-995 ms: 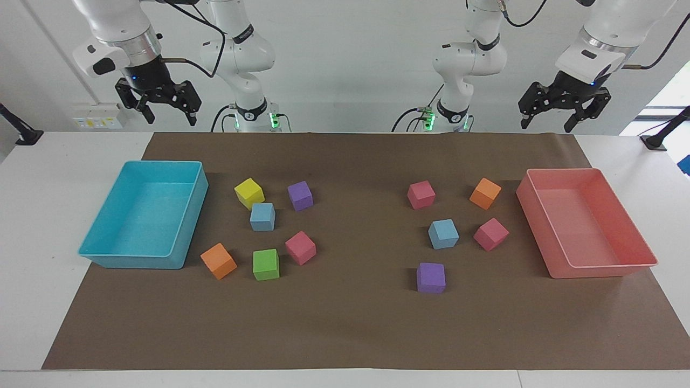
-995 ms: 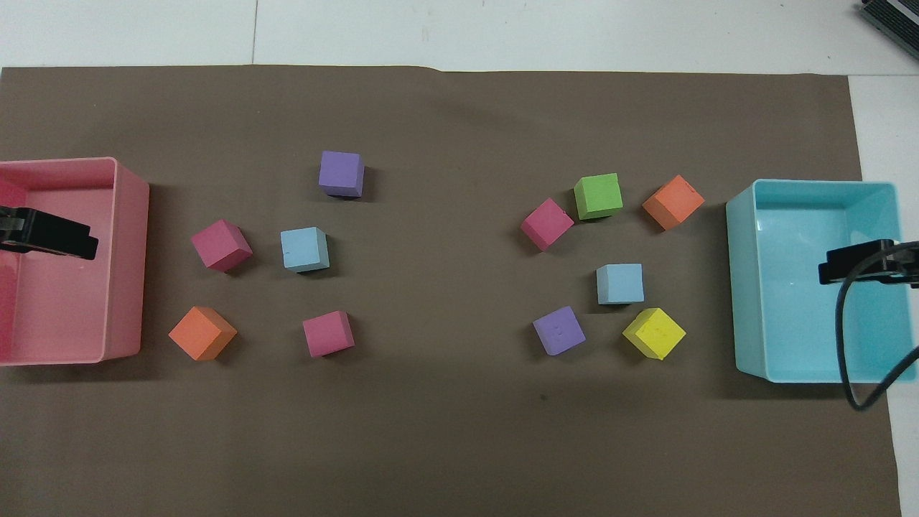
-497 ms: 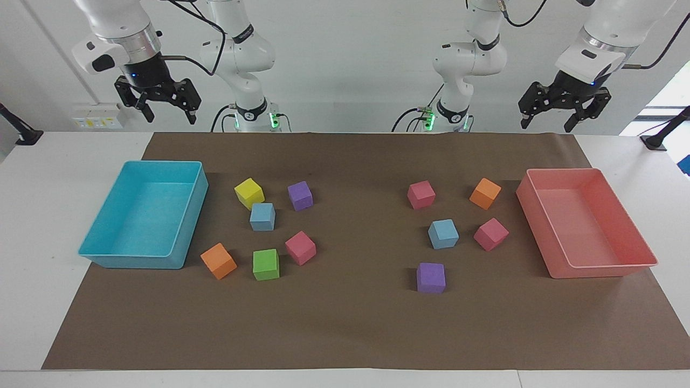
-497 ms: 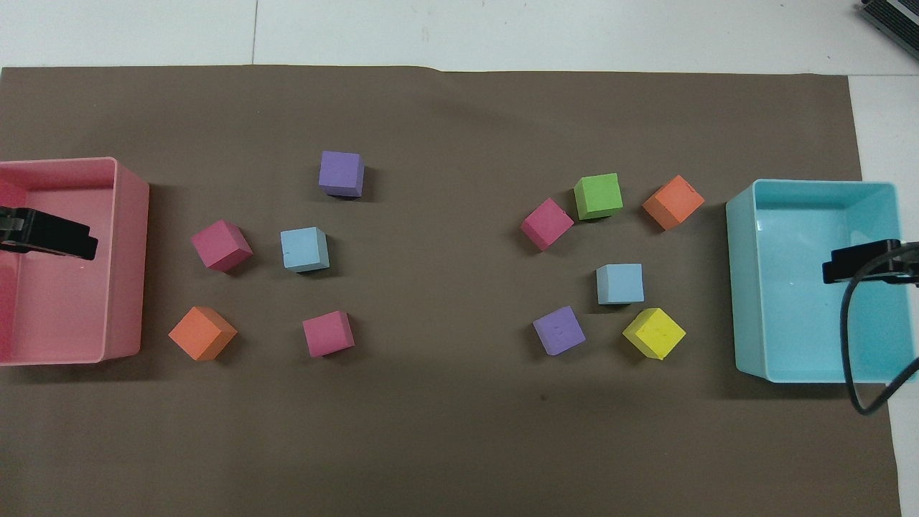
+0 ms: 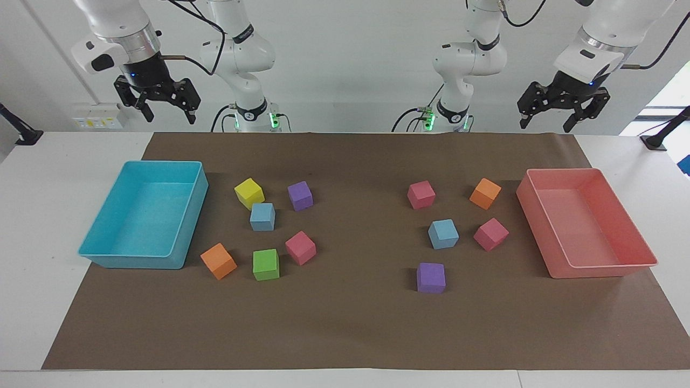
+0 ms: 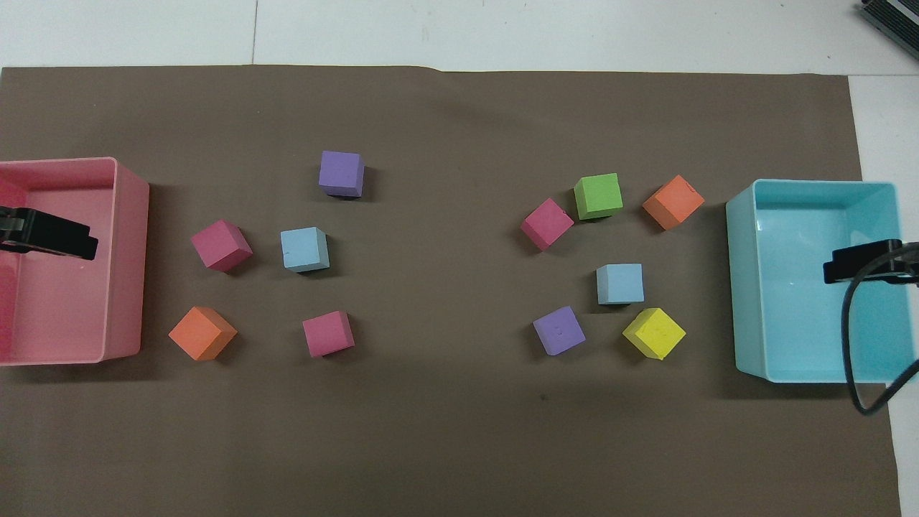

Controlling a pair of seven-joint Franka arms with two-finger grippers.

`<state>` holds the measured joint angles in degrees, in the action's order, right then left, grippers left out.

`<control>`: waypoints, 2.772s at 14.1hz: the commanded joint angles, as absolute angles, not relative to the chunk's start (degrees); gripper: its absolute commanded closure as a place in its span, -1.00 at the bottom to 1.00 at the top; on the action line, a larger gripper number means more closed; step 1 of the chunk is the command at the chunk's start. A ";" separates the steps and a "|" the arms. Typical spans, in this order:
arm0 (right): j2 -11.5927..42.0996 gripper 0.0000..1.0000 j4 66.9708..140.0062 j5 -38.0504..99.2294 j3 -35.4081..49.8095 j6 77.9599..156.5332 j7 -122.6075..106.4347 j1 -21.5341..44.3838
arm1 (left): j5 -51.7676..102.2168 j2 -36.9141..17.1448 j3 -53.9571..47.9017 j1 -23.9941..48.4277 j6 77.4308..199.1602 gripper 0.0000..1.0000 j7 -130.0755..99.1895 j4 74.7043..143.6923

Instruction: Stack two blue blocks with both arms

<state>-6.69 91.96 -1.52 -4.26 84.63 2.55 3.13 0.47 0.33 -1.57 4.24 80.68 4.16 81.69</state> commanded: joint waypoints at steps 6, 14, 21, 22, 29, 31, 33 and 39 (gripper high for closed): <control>-8.26 -1.00 93.43 -1.76 -3.87 83.76 1.58 2.46 | -0.53 1.85 -1.49 4.04 81.47 -1.00 4.13 83.50; -8.26 -1.00 93.51 -1.76 -3.78 84.37 1.67 2.72 | -0.53 1.85 -1.49 4.04 81.48 -1.00 4.22 83.41; -8.09 -1.00 94.48 -1.67 -3.60 85.08 1.84 2.81 | -0.53 1.85 -1.49 4.04 81.47 -1.00 4.57 83.50; -8.00 -1.00 95.27 -1.67 -3.34 86.82 1.58 2.90 | -0.53 1.85 -1.49 4.04 81.47 -1.00 4.57 83.50; -6.16 -1.00 104.75 -0.26 -3.25 99.65 3.07 7.99 | -0.53 1.93 -1.49 4.04 81.47 -1.00 4.57 83.58; -3.88 -1.00 105.55 -0.18 -3.25 101.94 3.87 8.44 | -0.53 1.93 -1.49 4.13 81.47 -1.00 4.57 83.58; -1.51 -1.00 106.08 0.09 -3.25 104.23 3.78 9.75 | -0.53 1.93 -1.49 4.13 81.47 -1.00 4.57 83.67; 2.28 -1.00 113.89 3.42 -3.25 116.00 5.52 10.81 | -0.53 2.02 -1.49 4.31 81.47 -1.00 4.75 84.02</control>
<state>2.98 110.50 1.63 -3.20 112.45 3.62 10.34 0.47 0.35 -1.44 4.24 80.76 4.16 81.76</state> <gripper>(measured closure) 0.000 0.000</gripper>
